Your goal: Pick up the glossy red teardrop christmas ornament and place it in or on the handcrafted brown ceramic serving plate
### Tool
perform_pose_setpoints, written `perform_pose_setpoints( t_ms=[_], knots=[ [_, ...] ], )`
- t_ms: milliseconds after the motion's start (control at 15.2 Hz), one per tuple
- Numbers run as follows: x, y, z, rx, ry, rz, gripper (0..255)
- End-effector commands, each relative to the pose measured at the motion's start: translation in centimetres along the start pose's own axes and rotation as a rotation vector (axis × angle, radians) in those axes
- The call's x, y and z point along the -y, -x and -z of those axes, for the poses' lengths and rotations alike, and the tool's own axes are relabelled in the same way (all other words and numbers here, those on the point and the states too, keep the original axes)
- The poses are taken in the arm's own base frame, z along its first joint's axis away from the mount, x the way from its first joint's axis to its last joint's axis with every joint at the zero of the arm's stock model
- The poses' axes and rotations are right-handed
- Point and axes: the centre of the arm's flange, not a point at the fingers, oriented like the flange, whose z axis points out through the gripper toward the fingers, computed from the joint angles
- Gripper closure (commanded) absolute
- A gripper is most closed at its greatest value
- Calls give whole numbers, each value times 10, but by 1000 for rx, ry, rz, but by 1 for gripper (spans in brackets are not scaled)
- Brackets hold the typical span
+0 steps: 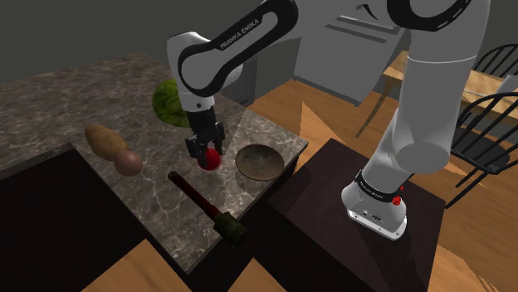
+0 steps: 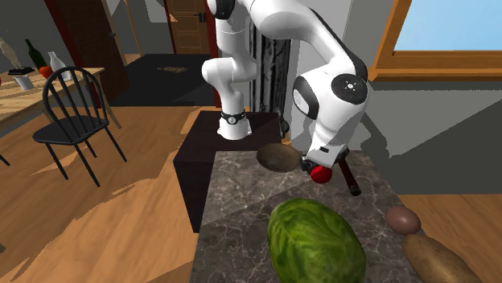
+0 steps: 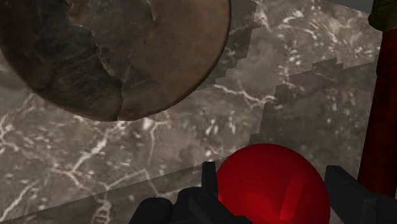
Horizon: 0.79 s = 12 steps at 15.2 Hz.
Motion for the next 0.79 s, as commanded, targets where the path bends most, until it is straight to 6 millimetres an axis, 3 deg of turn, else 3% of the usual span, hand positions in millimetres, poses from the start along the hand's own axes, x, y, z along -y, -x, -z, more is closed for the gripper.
perform_pose_setpoints(
  t_ms=[0, 726],
  knots=[
    [2, 3, 10, 0, 0, 0, 255],
    [13, 22, 64, 0, 0, 0, 255]
  ],
)
